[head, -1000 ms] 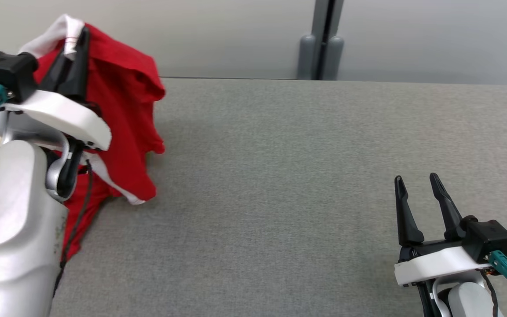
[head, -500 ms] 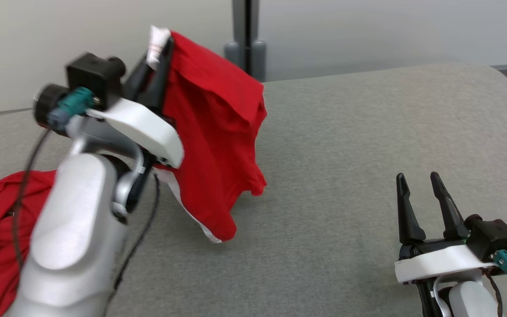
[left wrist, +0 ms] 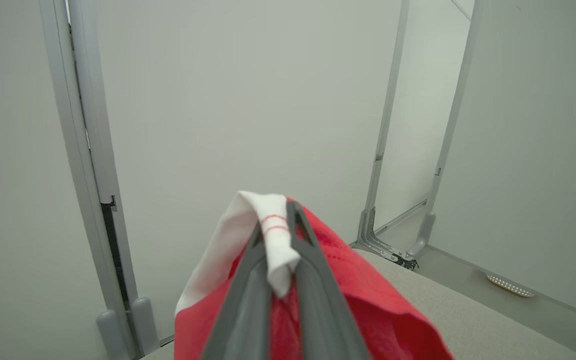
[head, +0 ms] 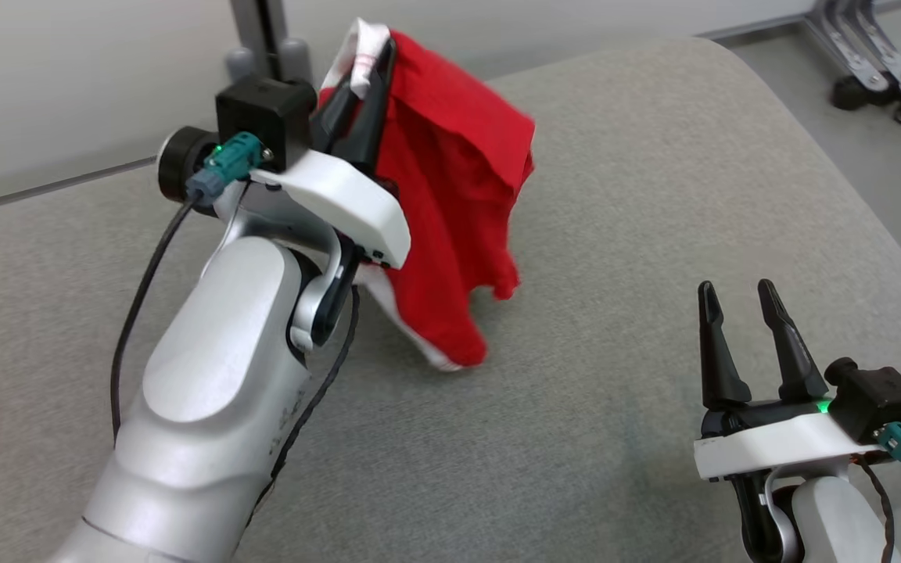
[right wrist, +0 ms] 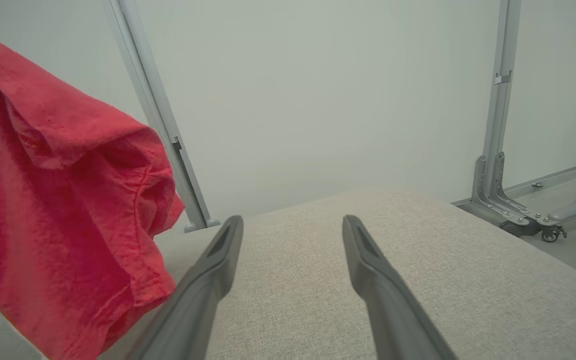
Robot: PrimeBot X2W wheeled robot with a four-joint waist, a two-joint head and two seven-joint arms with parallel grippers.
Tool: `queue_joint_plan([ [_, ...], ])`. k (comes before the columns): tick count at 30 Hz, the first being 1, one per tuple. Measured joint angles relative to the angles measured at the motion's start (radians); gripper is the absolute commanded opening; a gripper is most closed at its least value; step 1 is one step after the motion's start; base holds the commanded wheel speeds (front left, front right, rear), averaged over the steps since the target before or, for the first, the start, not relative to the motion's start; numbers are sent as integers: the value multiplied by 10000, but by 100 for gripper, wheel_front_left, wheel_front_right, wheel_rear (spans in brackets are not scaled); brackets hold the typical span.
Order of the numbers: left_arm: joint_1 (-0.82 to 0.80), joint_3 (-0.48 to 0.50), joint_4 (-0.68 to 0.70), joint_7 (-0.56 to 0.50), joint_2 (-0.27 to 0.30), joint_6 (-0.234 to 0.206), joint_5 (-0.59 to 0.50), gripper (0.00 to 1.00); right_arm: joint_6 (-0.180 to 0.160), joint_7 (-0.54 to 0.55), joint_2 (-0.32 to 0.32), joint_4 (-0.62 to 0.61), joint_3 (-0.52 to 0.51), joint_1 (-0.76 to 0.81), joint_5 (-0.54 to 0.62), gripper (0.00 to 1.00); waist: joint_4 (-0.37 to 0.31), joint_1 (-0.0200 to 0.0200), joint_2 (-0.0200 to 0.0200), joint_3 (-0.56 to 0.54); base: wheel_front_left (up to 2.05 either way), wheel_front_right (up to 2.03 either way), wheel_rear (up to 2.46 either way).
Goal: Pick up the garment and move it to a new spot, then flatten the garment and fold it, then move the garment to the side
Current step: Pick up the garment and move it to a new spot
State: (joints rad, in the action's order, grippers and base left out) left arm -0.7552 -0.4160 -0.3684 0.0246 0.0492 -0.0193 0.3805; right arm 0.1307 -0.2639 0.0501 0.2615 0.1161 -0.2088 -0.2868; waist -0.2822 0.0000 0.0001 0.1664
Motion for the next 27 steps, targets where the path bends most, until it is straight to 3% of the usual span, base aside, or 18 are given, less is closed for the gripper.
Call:
queue_joint_plan([
  [7, -277, 136, -1651, 491, 33, -274, 161, 0, 0, 2, -4, -36, 21, -77, -144, 100, -588, 0, 0, 278, 0, 0, 0],
  [8, -267, 102, -1971, 552, 52, -303, 144, 26, 0, 2, -4, -38, 8, -78, -174, 100, -615, 0, 0, 286, 0, 0, 0],
  [9, -236, 46, -2318, 593, 63, -301, 104, 90, 0, 2, -2, -44, 0, -79, -196, 100, -628, 0, 0, 293, 0, 0, 0],
  [10, -174, 0, -2650, 633, 61, -255, 84, 100, 0, 2, -2, -48, -12, -90, -199, 100, -629, 0, 0, 304, 0, 0, 0],
  [18, -88, 299, -3994, 1937, 182, -88, 351, 100, 0, 2, -13, -100, -40, -150, -21, 100, -39, 0, 0, 436, 0, 0, 0],
  [27, 1207, 997, -2903, 2368, 813, 198, 464, 100, 0, 2, -13, -132, -573, 120, 648, 100, 1453, 0, 0, 78, 0, 0, 0],
])
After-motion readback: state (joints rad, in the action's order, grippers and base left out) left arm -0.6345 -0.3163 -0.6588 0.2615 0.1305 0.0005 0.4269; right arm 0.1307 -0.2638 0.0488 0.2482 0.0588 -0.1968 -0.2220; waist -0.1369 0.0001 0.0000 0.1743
